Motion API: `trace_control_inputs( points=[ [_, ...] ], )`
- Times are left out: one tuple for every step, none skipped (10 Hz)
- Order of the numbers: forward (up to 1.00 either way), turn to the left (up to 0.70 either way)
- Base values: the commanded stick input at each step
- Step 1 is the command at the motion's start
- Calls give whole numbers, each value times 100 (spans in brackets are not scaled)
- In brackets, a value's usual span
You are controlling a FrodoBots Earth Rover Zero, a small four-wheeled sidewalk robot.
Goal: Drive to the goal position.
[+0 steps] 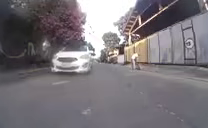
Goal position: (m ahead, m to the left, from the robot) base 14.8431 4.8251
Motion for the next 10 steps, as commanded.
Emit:
trace_control_inputs(
  points=[
    [100,-18],
    [100,-39],
    [100,-30],
    [100,1],
    [100,1],
    [100,1],
    [100,1],
    [100,1],
    [100,1],
    [100,1]
  ],
)
